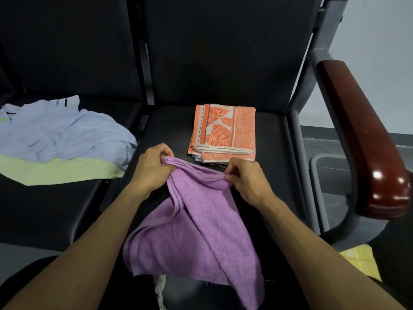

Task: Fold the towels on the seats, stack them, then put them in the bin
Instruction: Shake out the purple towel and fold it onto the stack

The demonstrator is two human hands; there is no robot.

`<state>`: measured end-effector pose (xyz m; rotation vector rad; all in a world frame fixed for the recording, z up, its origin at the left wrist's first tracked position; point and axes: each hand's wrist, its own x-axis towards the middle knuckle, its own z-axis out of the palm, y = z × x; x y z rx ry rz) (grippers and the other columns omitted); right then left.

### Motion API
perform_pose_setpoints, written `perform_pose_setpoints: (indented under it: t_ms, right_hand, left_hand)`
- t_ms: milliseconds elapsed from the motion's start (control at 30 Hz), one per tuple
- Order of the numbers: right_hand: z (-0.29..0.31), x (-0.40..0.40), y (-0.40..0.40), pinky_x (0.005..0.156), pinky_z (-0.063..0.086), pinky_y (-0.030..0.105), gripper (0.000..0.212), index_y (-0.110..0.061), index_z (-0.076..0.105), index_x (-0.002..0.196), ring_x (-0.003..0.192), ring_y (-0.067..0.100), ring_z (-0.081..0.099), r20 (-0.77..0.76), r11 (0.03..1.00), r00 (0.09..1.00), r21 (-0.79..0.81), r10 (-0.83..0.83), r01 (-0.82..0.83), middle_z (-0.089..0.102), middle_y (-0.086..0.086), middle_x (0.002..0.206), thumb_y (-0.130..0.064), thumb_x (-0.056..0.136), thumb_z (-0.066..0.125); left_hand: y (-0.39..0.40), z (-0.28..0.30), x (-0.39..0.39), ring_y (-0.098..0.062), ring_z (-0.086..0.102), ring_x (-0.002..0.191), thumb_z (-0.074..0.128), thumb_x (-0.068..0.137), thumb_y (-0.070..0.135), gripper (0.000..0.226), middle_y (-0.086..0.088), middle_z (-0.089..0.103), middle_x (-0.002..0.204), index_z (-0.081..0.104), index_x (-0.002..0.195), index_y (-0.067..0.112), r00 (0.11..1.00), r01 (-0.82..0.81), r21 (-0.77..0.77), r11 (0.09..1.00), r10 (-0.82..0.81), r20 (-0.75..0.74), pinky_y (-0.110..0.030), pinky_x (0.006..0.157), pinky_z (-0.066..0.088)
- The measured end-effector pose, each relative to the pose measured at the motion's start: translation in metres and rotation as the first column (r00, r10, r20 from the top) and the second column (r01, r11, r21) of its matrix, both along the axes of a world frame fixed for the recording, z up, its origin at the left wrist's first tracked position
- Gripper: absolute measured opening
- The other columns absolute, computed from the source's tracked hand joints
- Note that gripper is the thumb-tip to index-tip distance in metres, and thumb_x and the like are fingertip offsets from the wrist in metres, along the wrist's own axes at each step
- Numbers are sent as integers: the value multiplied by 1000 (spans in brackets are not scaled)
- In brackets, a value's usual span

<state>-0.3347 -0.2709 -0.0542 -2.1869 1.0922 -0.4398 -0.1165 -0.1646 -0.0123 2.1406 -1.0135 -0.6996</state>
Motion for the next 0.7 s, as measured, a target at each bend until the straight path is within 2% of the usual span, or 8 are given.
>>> perform_pose_setpoints:
  t_ms: [100,167,233,300,400,500,600,700]
  right_hand:
    - [9,-6,-2,54,46,29,23,-11,58,76,62,16,56,92,997,993,-2,-76,76,64,4,71,10,83,59]
    - [19,-10,-3,51,43,21,21,-12,57,80,66,14,58,145,994,985,-41,-94,100,63,-2,75,8,87,57]
    - [32,-15,0,55,44,13,16,-10,57,85,70,2,57,221,990,968,-46,-119,132,61,-8,81,5,91,57]
    - [45,-20,6,59,44,8,12,-10,59,93,73,-3,57,280,980,947,-67,-160,186,63,-7,88,2,94,58]
    - [65,-25,14,65,42,1,18,-8,69,111,85,2,60,222,964,957,-144,-188,223,68,0,103,-5,97,59]
    - [104,-30,24,62,40,-1,17,-6,76,102,76,0,58,198,950,964,-220,-180,223,71,3,98,-6,96,59]
    - [158,-39,35,57,40,2,14,-9,74,96,69,-1,58,218,945,960,-236,-176,227,69,0,88,-8,96,61]
    - [205,-44,49,56,39,9,13,-16,66,87,67,3,59,133,957,984,-250,-116,146,65,1,82,-11,97,60]
  left_hand:
    - [1,3,-1,-15,60,74,70,89,4,13,-2,66,83,62,90,14,1000,-12,-46,999,13,7,-25,63,45]
    - [-1,6,-4,-12,58,71,71,89,4,13,-1,65,80,62,89,13,1000,-10,-86,996,12,14,-24,62,44]
    - [1,11,-7,-12,58,70,72,88,4,14,-1,66,80,63,88,14,1000,-17,-128,992,20,18,-26,64,45]
    - [3,19,-10,-11,59,71,73,87,4,15,-1,67,81,65,88,17,1000,-28,-179,983,30,9,-25,64,46]
    - [11,40,-18,-9,62,75,72,88,5,14,2,68,83,69,91,18,999,-33,-234,972,37,14,-26,66,50]
    - [20,71,-25,-10,66,75,71,87,5,15,2,72,81,76,91,18,997,-49,-315,948,65,38,-33,72,56]
    - [32,117,-32,-10,66,78,68,89,5,17,3,73,84,78,97,16,996,-59,-367,928,78,36,-27,69,54]
    - [44,157,-38,-9,65,82,63,93,5,20,3,72,87,77,98,17,997,-70,-417,906,70,-15,-21,63,48]
